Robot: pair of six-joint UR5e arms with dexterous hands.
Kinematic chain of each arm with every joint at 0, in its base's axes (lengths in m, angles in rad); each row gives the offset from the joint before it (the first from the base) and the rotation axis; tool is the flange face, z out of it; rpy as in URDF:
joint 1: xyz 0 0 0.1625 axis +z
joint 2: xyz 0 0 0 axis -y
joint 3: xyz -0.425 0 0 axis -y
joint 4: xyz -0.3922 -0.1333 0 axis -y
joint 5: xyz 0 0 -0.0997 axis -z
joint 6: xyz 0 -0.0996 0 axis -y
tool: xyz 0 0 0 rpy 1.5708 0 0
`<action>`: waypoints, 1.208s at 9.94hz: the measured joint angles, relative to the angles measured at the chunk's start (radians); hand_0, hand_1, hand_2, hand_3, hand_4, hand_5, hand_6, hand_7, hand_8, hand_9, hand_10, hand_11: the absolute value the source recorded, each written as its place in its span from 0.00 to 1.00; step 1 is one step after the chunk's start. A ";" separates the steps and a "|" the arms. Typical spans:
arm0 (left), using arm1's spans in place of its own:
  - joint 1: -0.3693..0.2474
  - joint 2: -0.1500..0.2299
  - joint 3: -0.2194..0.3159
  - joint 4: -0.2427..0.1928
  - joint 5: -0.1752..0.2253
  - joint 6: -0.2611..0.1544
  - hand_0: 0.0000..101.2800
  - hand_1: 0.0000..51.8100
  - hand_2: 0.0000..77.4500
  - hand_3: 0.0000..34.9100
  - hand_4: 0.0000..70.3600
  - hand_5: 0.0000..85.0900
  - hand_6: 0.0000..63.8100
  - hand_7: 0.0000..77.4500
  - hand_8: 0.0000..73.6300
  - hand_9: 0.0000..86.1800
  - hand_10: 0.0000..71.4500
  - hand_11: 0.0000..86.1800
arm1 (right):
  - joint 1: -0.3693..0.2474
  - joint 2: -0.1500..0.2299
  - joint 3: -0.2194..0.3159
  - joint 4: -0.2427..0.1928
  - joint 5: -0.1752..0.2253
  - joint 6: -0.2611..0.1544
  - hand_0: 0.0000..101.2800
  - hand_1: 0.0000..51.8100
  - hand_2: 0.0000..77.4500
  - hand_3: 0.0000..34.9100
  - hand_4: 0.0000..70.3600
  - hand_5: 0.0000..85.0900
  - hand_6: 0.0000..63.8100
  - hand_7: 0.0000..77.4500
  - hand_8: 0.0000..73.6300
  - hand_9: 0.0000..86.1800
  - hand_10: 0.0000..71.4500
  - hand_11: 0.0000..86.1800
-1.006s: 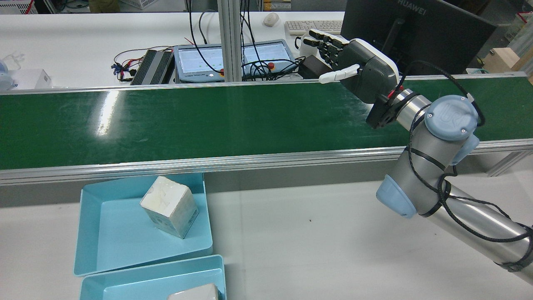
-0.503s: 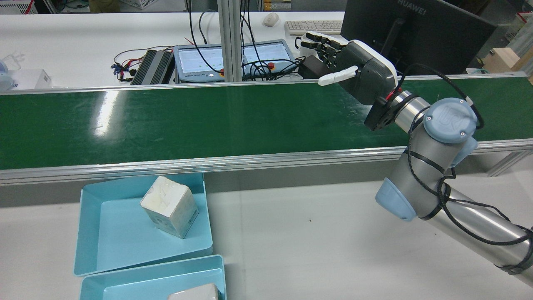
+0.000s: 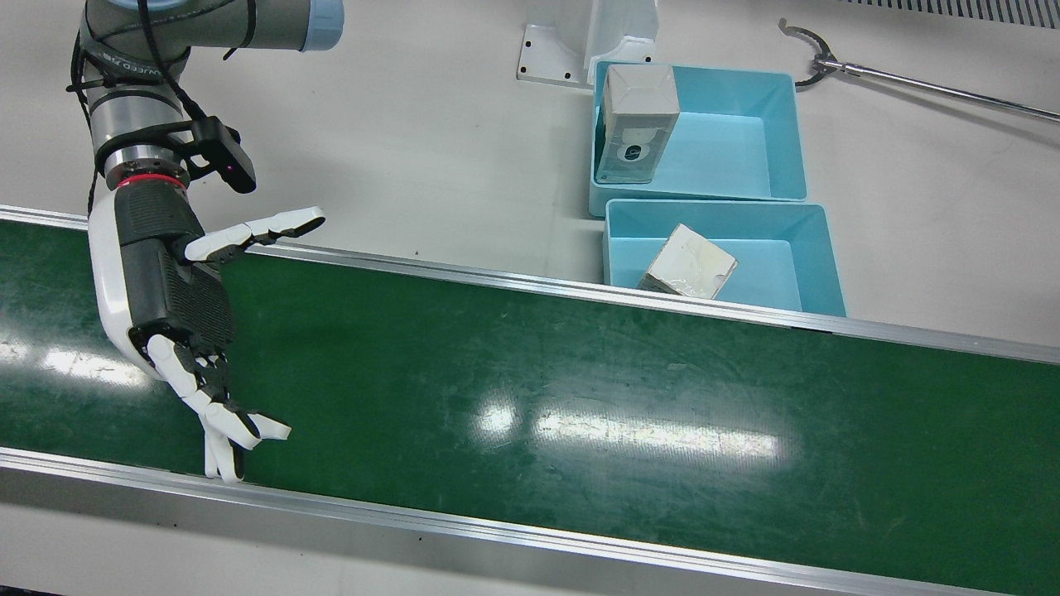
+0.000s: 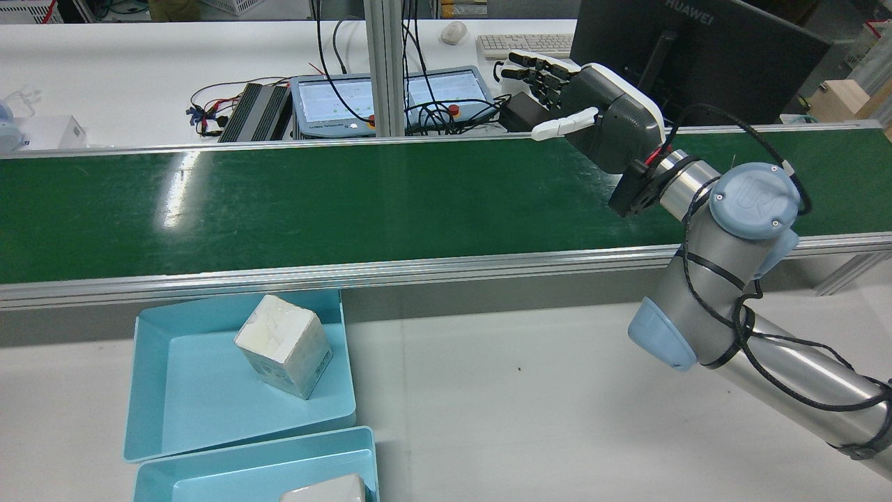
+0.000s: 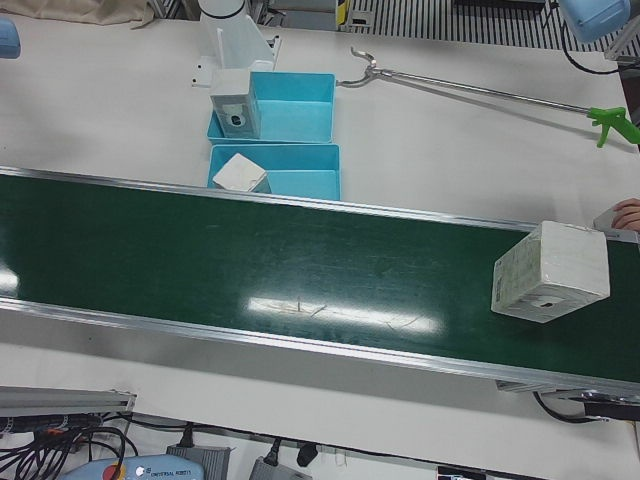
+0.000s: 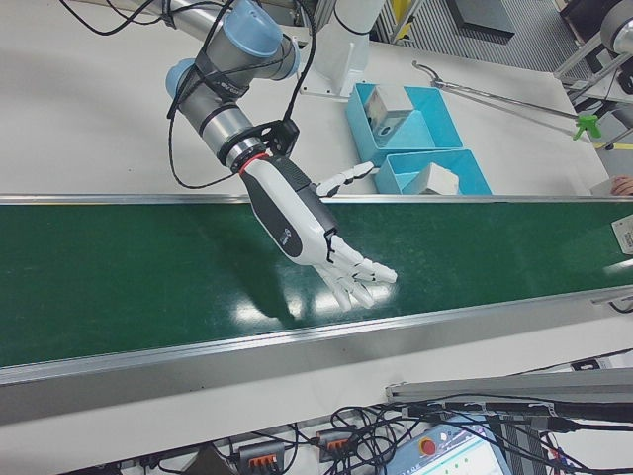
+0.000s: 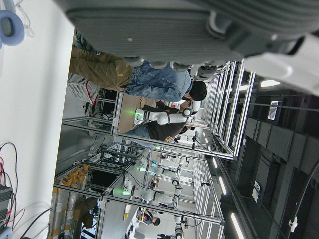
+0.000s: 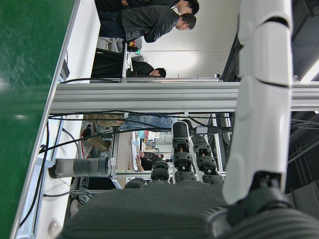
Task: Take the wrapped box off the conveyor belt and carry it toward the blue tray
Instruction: 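Lower the open right hand toward the belt surface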
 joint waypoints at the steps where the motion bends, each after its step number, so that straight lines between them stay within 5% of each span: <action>1: 0.000 0.000 0.000 0.000 0.000 0.000 0.00 0.00 0.01 0.00 0.00 0.01 0.01 0.01 0.01 0.00 0.00 0.00 | 0.001 0.000 0.006 0.000 0.000 0.000 0.47 0.25 0.10 0.00 0.19 0.12 0.12 0.27 0.07 0.07 0.00 0.01; 12: 0.000 0.000 0.000 0.000 0.000 0.000 0.00 0.00 0.01 0.00 0.00 0.01 0.01 0.01 0.01 0.00 0.00 0.00 | -0.034 0.002 0.017 -0.001 0.030 -0.007 0.47 0.23 0.11 0.00 0.15 0.13 0.12 0.28 0.07 0.07 0.00 0.01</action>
